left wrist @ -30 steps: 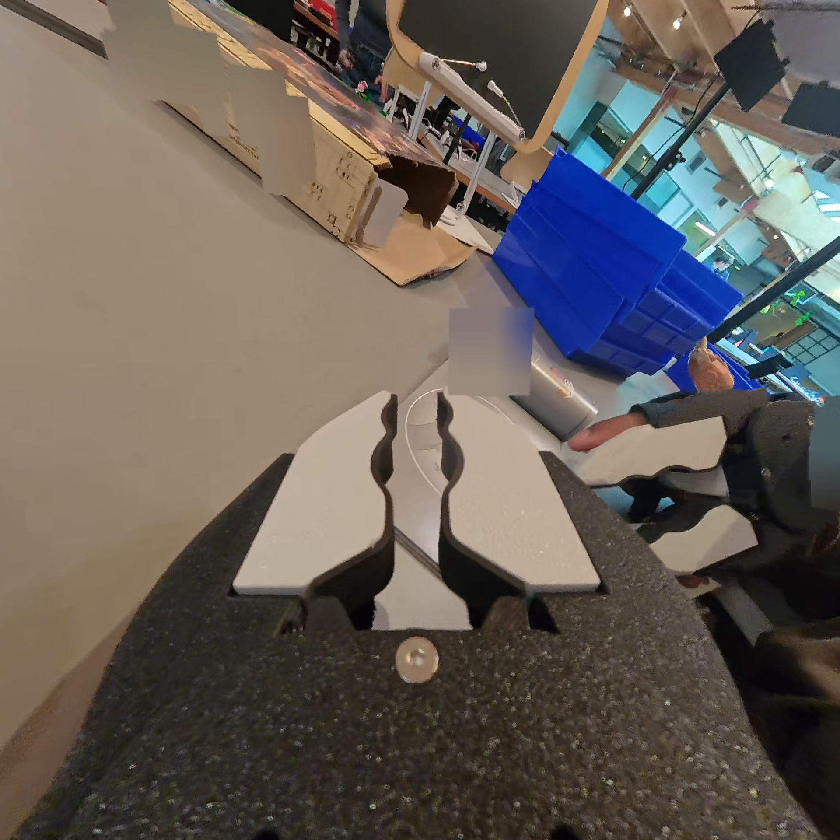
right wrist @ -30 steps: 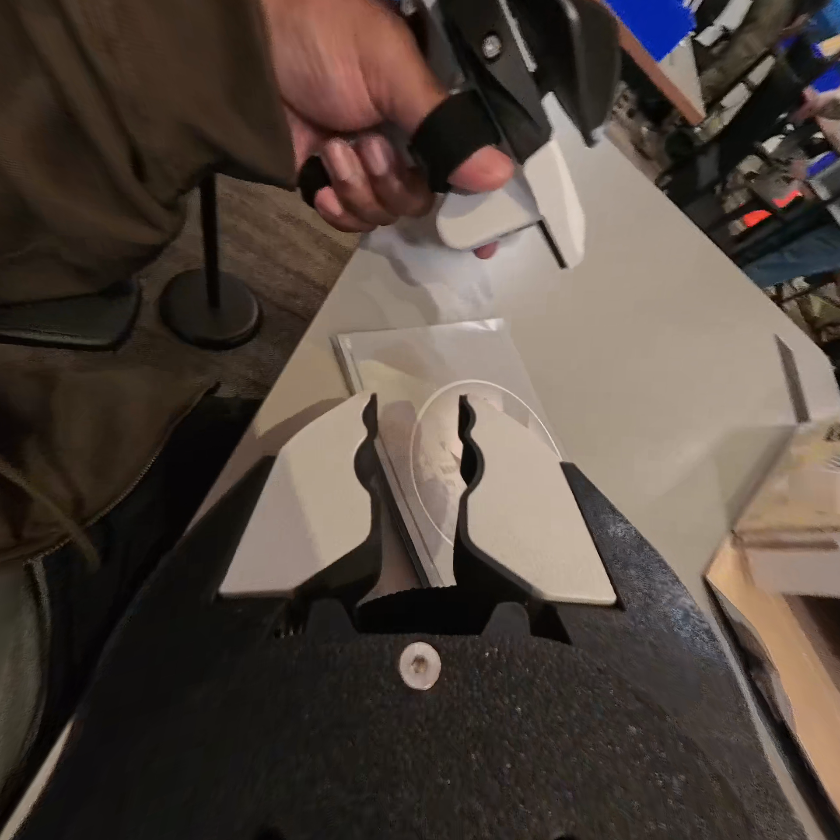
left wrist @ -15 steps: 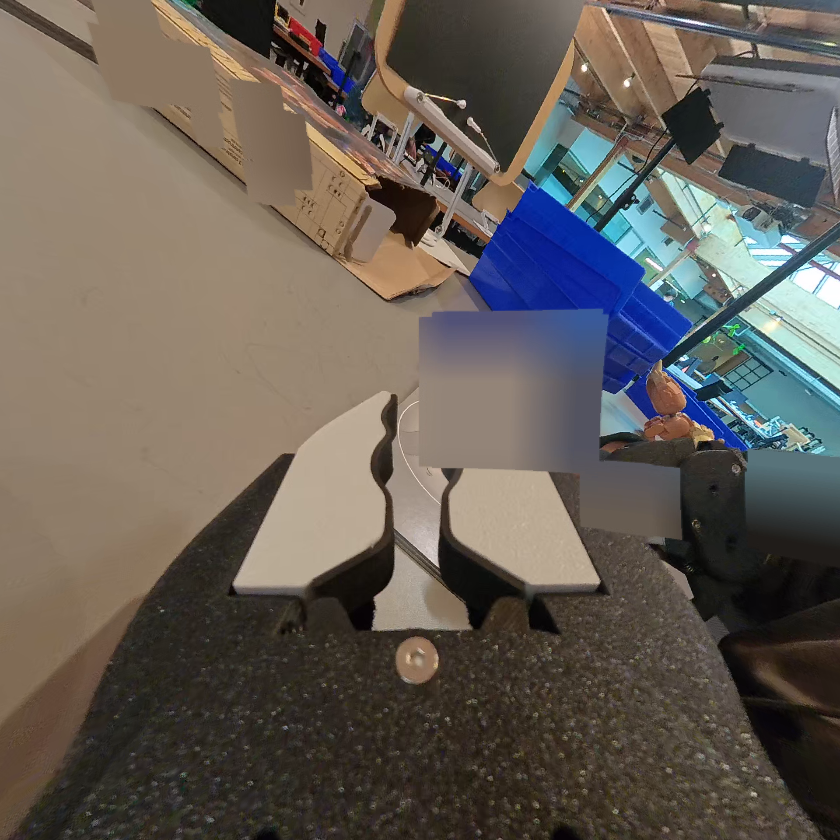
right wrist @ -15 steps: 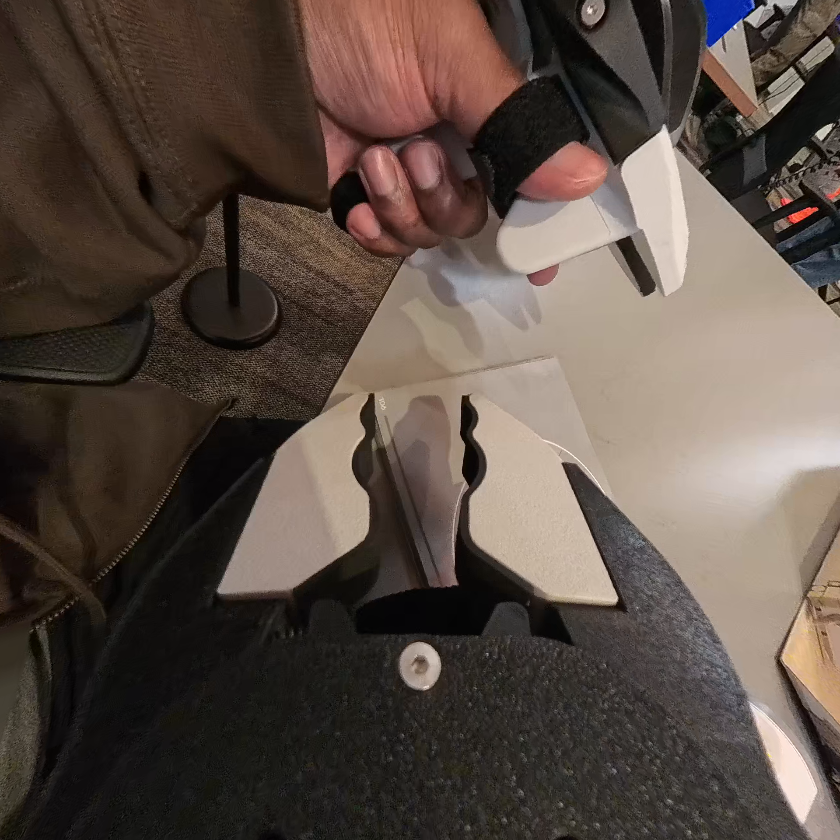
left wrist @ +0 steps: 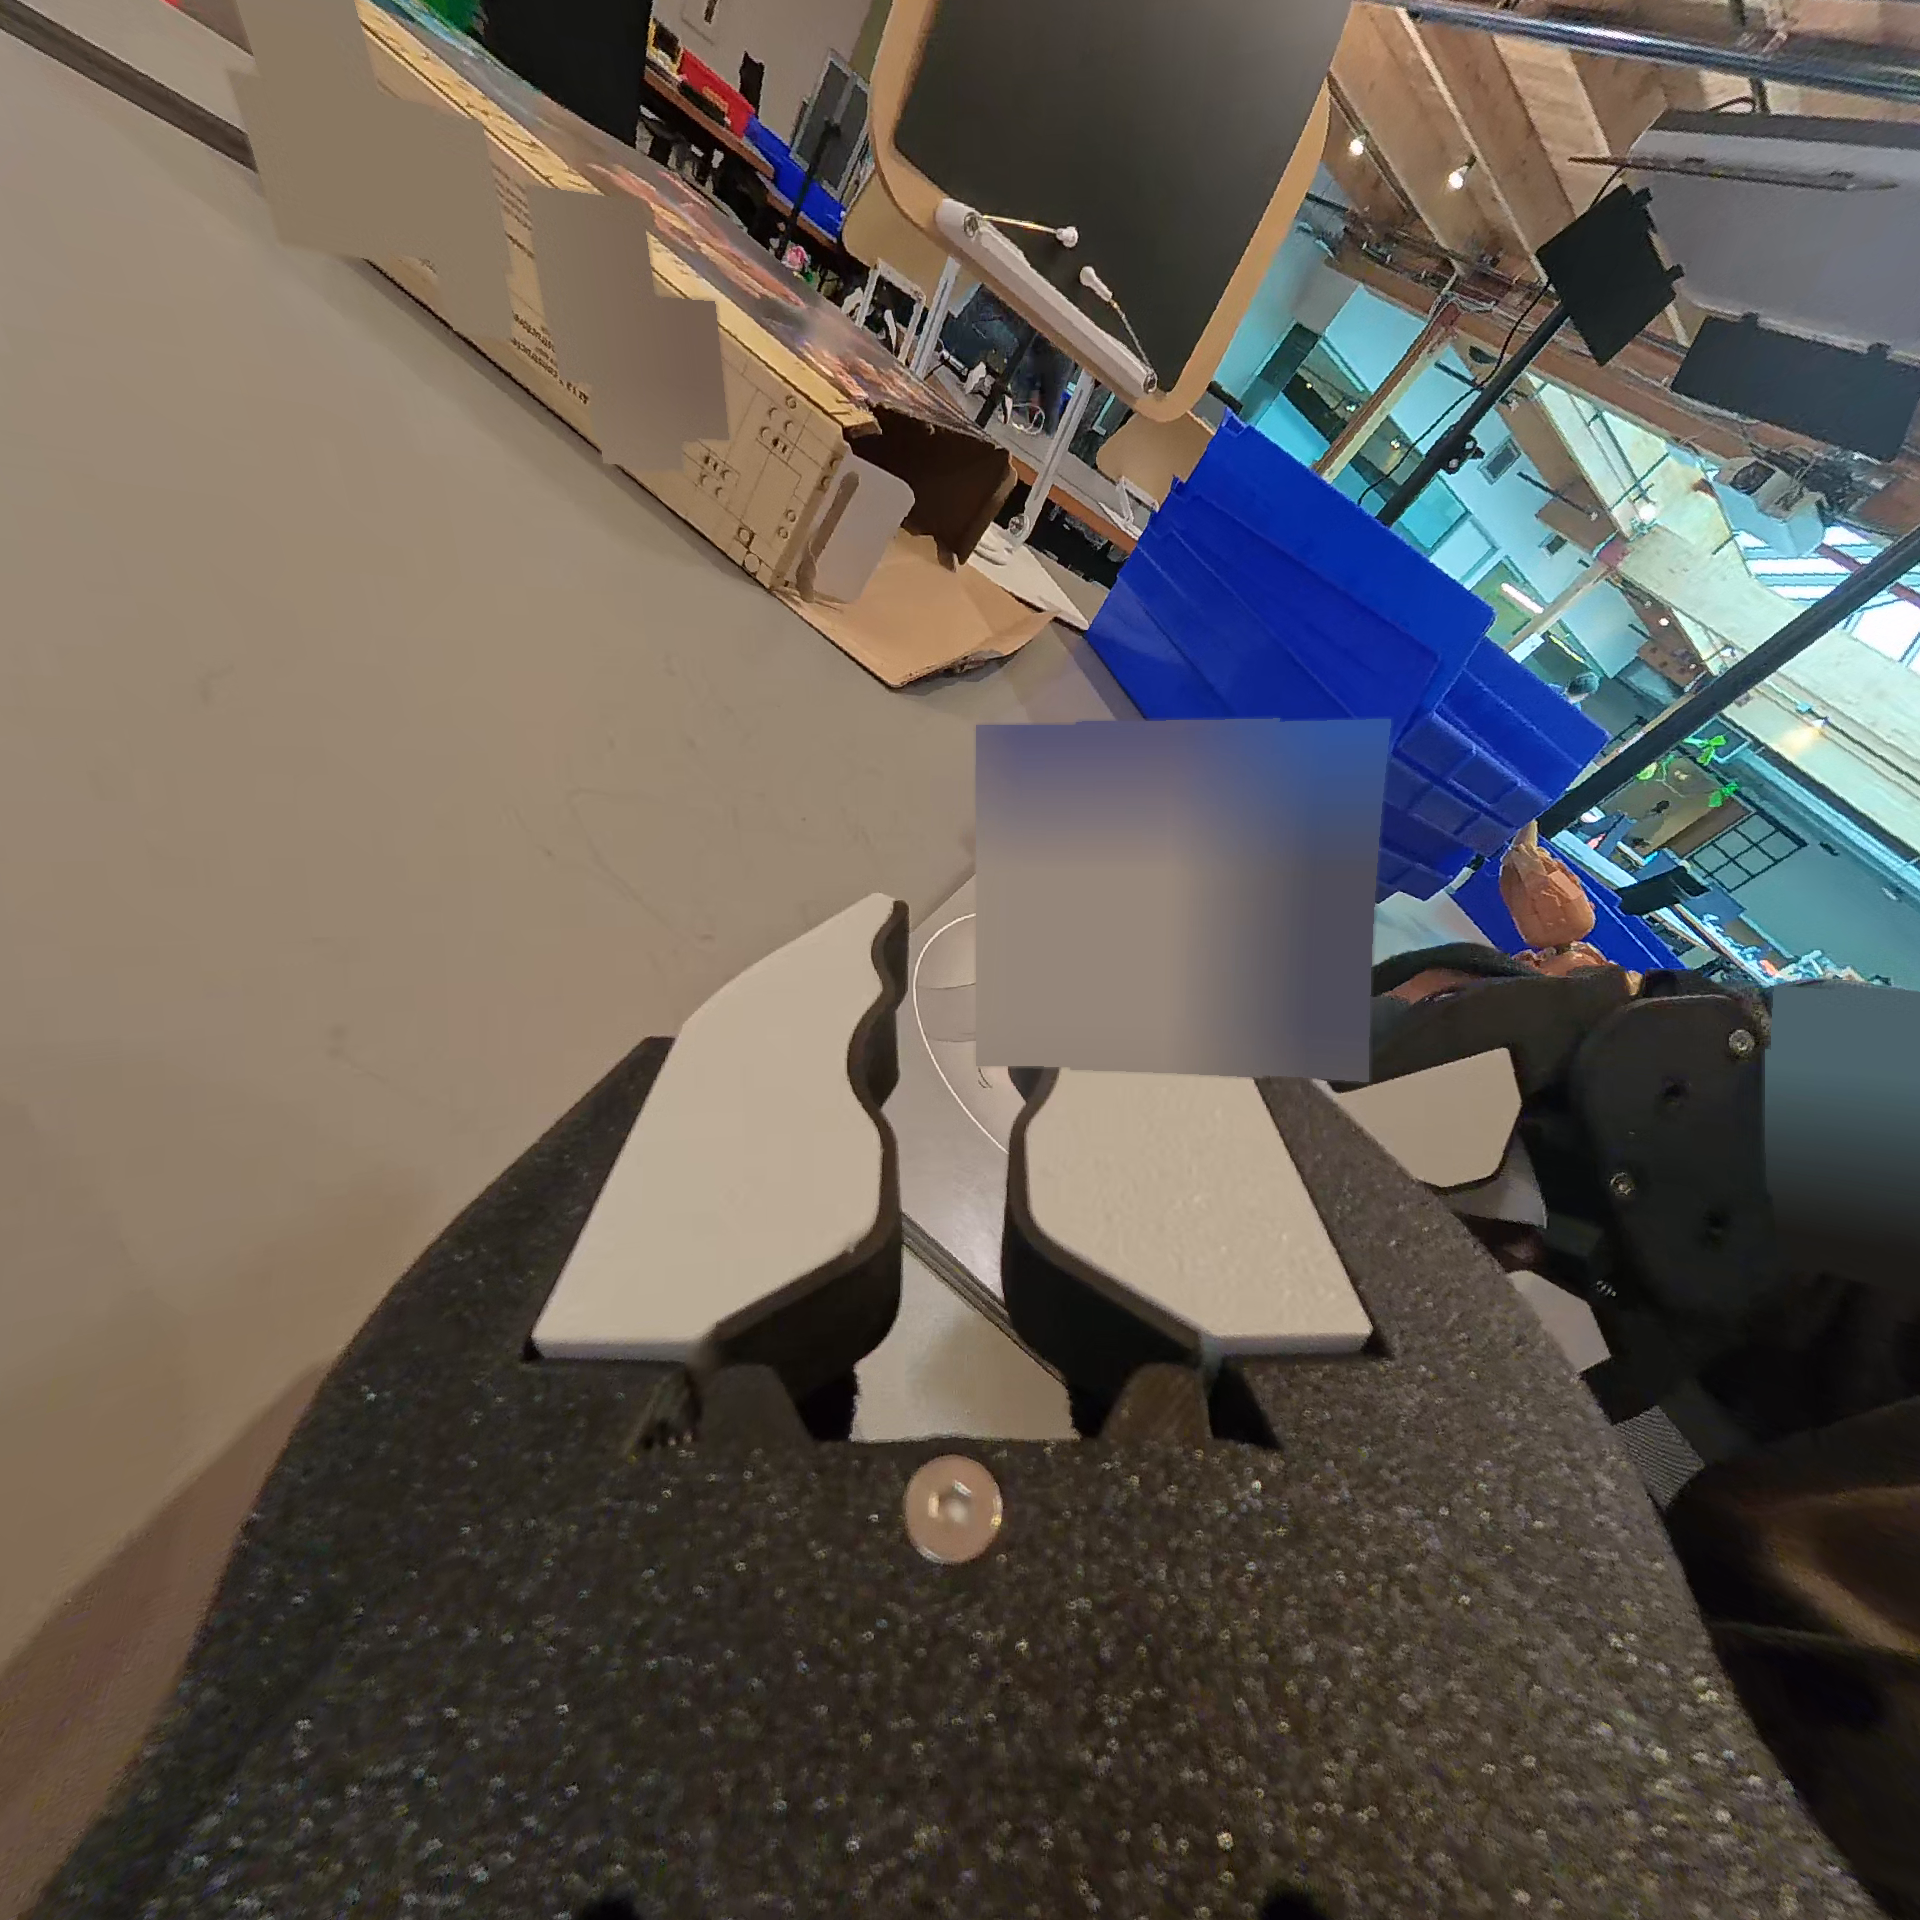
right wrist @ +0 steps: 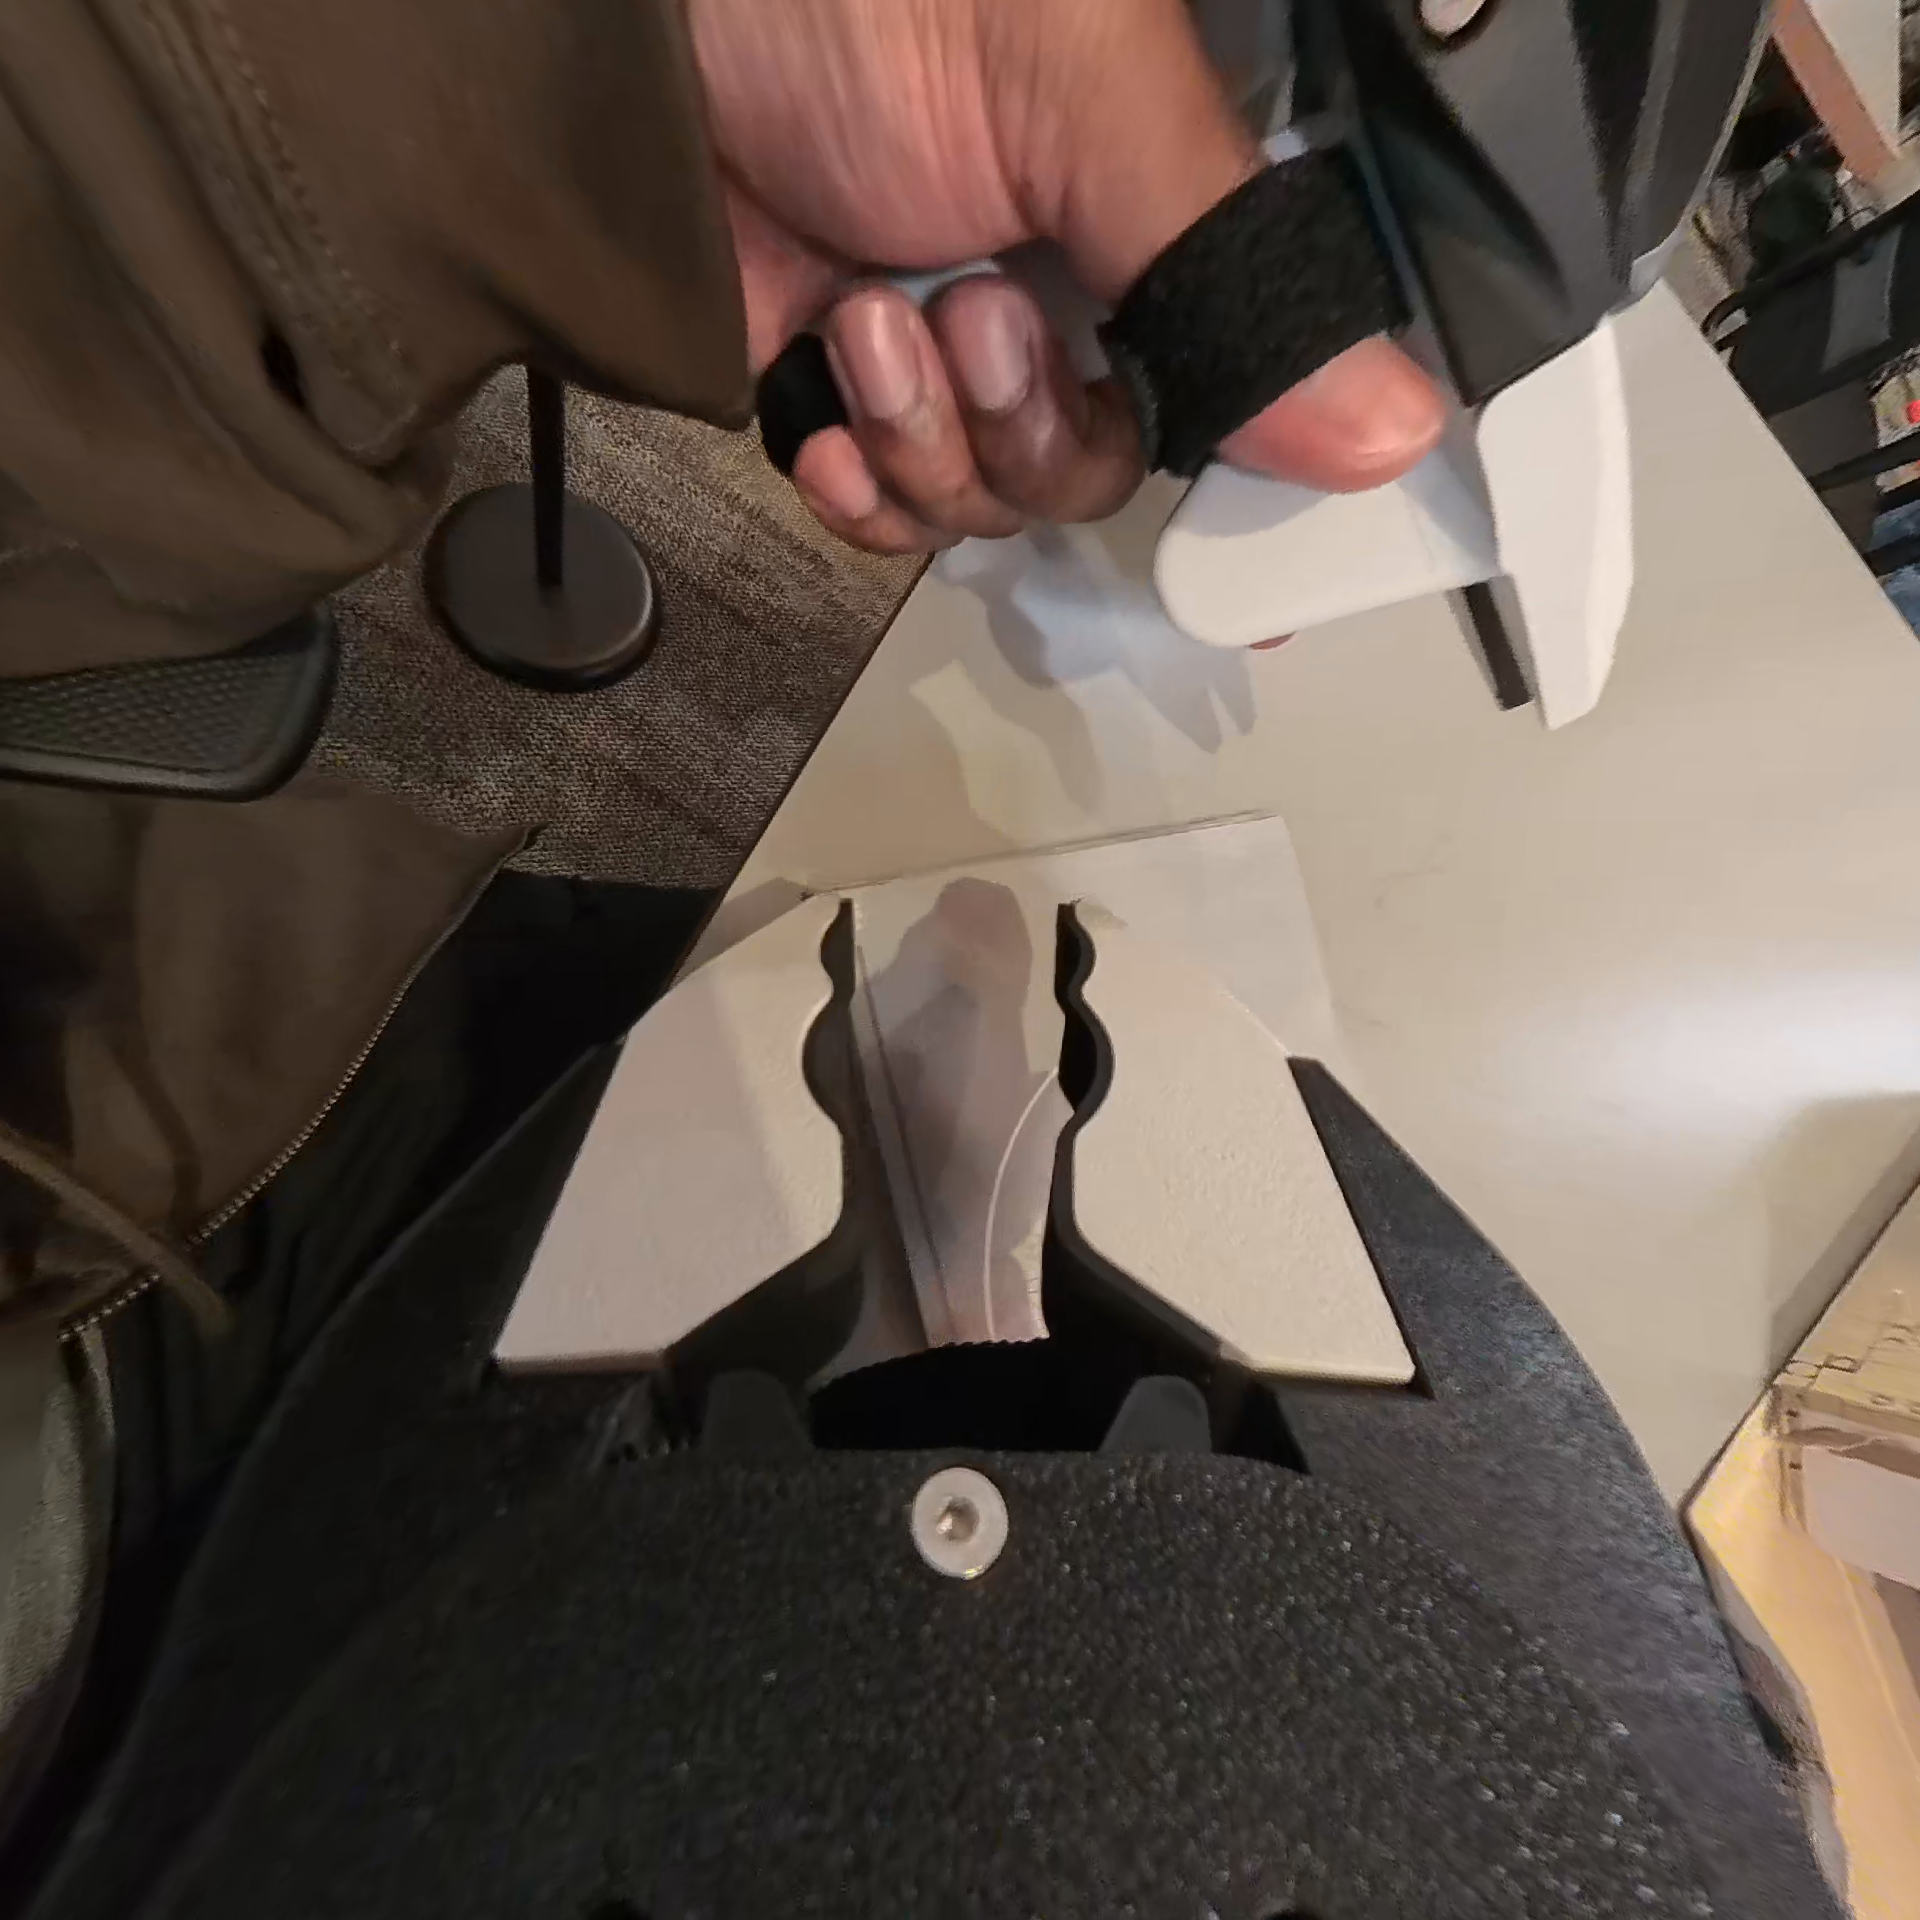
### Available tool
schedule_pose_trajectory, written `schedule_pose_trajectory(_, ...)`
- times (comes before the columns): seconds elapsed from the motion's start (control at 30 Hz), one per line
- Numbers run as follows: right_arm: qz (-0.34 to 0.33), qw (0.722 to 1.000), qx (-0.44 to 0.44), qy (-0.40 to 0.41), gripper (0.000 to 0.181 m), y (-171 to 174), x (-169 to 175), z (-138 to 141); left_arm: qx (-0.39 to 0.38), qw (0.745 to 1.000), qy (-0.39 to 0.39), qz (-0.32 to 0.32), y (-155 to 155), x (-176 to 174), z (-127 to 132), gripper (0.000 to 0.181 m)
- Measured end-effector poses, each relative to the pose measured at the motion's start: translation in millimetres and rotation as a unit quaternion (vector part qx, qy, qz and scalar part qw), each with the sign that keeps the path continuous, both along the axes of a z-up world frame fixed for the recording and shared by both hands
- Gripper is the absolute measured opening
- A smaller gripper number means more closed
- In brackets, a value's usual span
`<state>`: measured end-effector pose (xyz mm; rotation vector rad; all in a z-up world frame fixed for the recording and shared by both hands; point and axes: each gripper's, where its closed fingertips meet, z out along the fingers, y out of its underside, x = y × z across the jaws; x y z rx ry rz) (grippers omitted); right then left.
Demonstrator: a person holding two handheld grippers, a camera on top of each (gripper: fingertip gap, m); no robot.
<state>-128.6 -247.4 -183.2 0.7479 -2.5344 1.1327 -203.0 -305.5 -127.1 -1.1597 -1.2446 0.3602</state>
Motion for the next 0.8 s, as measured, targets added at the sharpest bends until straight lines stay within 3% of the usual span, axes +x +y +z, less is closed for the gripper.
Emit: schedule_pose_trajectory(0.8, 0.004, 1.000, 0.016, -0.003, 0.037, 2.3, -0.7, -5.0, 0.002, 1.000, 0.000, 0.001, -0.5, -0.2, 0.1, 0.016)
